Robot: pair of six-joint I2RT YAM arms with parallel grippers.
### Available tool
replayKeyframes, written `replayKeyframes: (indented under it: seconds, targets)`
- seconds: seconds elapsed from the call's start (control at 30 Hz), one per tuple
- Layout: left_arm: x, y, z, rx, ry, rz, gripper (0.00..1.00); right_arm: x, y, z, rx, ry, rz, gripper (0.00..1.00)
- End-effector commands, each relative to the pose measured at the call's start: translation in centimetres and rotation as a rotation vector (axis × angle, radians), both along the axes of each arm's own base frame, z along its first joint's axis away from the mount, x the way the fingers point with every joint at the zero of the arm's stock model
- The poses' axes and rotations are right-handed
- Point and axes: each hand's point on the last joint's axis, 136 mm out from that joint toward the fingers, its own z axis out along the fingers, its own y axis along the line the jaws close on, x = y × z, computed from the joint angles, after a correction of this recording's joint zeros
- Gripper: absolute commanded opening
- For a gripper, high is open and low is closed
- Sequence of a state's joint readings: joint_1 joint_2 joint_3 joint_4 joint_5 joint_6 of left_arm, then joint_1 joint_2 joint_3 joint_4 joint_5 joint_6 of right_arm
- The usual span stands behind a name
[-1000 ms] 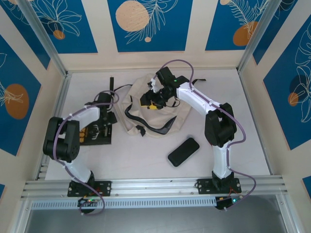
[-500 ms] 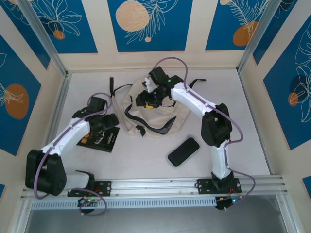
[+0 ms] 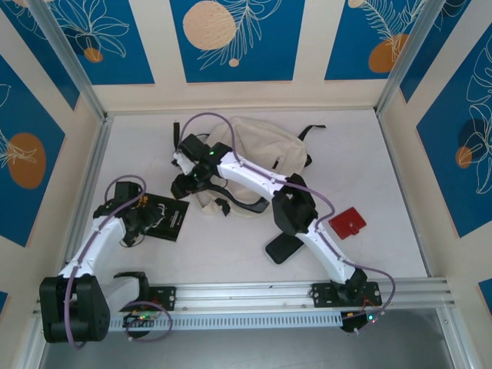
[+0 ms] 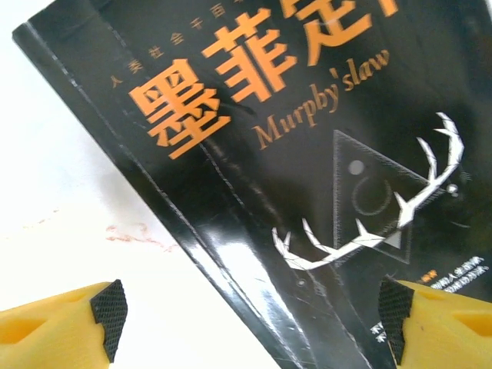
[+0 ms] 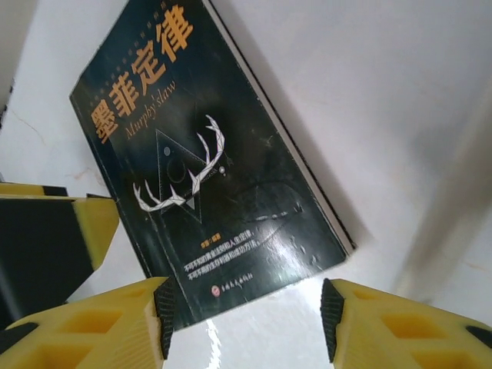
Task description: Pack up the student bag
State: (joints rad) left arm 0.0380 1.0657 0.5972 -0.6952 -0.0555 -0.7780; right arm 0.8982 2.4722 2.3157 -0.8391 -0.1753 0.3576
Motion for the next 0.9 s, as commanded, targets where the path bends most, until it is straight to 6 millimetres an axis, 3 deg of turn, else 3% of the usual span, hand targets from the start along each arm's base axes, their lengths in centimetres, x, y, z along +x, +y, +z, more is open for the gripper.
replayKeyframes:
  seconds: [0.0, 0.1, 0.3, 0.53, 0.67, 0.87]
  targets:
    - [-0.3, 0.0, -0.8, -0.033, 0.003, 0.036, 0.83, 0.2, 0.9, -0.8, 0.004, -0.006, 0.033, 0.49]
    - [0.1, -0.4, -1.4, -0.06, 0.005, 0.027, 0.77, 0.6, 1.3, -2.7, -0.025, -0.002, 0.021, 0.44]
    - [0.3, -0.6, -2.2, -0.073, 0.017, 0.023, 0.72, 1.3, 0.8, -5.4, -0.089, -0.031, 0.006, 0.45]
    - [0.7, -1.0, -2.9, -0.097, 0.024, 0.009, 0.63, -0.8, 1.0, -6.5, -0.107, -0.008, 0.071, 0.43]
    - [0.9, -1.2, -3.1, -0.107, 0.023, 0.002, 0.56, -1.6, 0.3, -7.4, -0.15, 0.014, 0.078, 0.39]
    - [1.2, -1.4, -3.4, -0.114, 0.03, -0.012, 0.54, -2.8, -1.0, -8.6, -0.224, 0.024, 0.087, 0.38]
